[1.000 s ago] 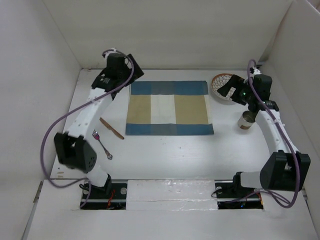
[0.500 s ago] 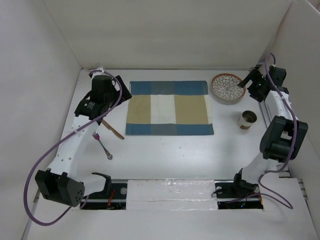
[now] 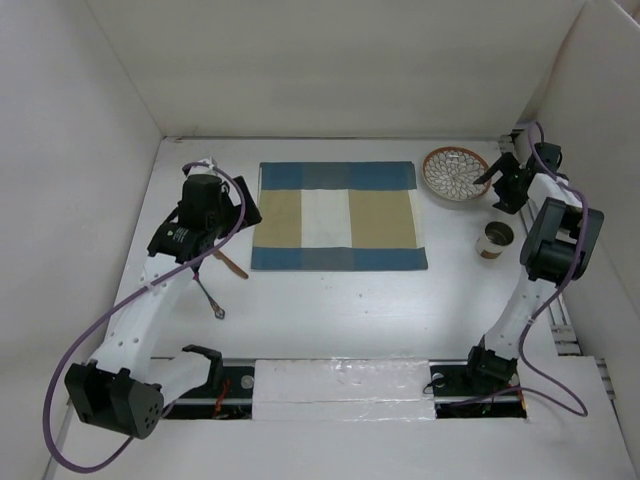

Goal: Set the dinner table for one person

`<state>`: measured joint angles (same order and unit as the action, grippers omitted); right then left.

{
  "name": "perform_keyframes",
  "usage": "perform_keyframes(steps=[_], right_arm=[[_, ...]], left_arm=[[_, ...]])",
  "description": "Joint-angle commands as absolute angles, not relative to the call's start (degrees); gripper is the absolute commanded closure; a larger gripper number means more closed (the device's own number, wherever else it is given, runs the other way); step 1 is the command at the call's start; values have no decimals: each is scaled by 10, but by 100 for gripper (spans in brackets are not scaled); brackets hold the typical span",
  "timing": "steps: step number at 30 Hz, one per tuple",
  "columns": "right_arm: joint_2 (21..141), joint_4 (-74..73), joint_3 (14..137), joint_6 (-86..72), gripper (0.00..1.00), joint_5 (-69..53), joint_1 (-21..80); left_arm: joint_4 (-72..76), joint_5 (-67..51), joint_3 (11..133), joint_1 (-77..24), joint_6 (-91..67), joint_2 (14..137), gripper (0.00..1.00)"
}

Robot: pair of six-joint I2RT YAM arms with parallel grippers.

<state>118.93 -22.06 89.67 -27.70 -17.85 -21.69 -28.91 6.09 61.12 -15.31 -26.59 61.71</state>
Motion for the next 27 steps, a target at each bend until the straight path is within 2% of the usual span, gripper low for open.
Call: perform_keyframes(steps=[1,4,8,9,15,18,19,20,27], right_arm=[[1204,-214,960,-287,1,-194,-214],[1227,-227,978,-287,1,-206,-214],[1283,-252,1030,-287,8,-216,-214],[1292,-257,1038,-281,14,-216,-214],[1340,-289,1074,-276,31,-223,-214],[1347,-300,1087,-271,60,-223,-214],[1347,-300,1094,-271,87,-223,-214],[1347,-308,1100,-271,99,-223,-214],[1325,-296,1093,-288,100,-216,-214]], left_arm=[[-267,70,611,-154,-254,587,0],[-267,70,611,-154,-254,581,0],[-267,70,611,-154,-254,581,0],[-267,70,606,-154,-254,581,0],[-267,70,606,-154,-259,576,0],[-267,76,606,-154,-259,576,0],[-267,76,606,-154,-259,576,0],[-267,76,606,-154,-259,576,0],[-267,83,606,-154,-259,576,0]])
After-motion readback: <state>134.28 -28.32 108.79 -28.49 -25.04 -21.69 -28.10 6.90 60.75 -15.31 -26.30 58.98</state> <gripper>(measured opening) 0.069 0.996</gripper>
